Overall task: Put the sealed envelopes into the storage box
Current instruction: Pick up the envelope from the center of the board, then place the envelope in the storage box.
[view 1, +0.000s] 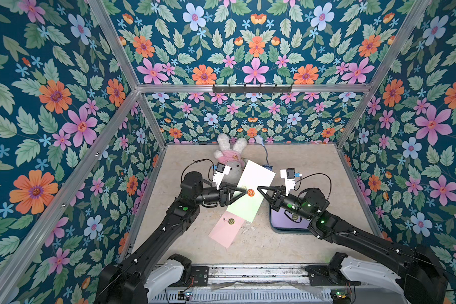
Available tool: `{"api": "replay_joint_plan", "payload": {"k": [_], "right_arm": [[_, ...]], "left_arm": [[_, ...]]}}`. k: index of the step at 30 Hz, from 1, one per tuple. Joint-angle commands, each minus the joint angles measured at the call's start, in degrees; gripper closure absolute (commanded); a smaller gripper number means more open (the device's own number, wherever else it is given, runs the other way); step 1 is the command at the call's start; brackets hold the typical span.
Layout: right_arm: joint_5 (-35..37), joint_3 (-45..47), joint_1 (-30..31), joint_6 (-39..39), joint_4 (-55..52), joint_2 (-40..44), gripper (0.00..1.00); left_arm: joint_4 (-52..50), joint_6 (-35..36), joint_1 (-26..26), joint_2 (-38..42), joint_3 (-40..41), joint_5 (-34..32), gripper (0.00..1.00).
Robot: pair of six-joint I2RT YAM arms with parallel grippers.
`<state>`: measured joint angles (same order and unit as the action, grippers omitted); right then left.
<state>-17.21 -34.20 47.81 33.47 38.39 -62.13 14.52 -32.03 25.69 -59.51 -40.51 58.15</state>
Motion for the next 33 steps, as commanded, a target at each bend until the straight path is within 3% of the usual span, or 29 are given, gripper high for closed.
{"api": "replay_joint_plan", "payload": {"k": [1,6,9,12,16,20,24,28,33], "right_arm": [[-0.18,-0.39,0.00,0.92,3.47,-0.54,1.00],[1.20,-0.80,-0.89,-1.25,-1.85,-0.15,1.00],[1.92,-1.22,-3.11,-2.47,-7.39,1.22,0.69],[4.63,-0.81,-8.19,-4.25,-14.58,3.84,0.54],[3.65,1.05,-21.62,-4.63,-21.82,7.45,0.54],[4.86,2.33,-36.76,-3.76,-27.64,9.21,0.55],[2.50,4.04,-50.88,-0.64,-29.38,7.41,0.57],[0.99,5.35,-56.95,1.33,-27.79,3.96,0.58],[1.48,4.73,-58.70,0.47,-29.16,2.21,0.58]], "left_arm": [[-0.41,1.78,0.48,0.47,-0.91,-0.11,0.84],[-11.16,8.76,0.50,1.87,-4.06,-4.91,1.00],[-17.80,12.66,0.50,1.39,-6.67,-7.82,1.00],[-25.61,17.97,0.54,-1.24,-10.88,-11.10,1.00],[-34.06,24.48,3.19,-7.14,-18.25,-15.62,1.00],[-42.05,31.53,13.14,-16.57,-29.11,-23.83,1.00],[-53.05,38.46,22.41,-31.43,-46.51,-27.67,1.00],[-63.51,45.27,28.68,-46.52,-64.32,-29.62,1.00],[-74.88,51.49,31.13,-62.68,-84.08,-28.84,1.00]]}}
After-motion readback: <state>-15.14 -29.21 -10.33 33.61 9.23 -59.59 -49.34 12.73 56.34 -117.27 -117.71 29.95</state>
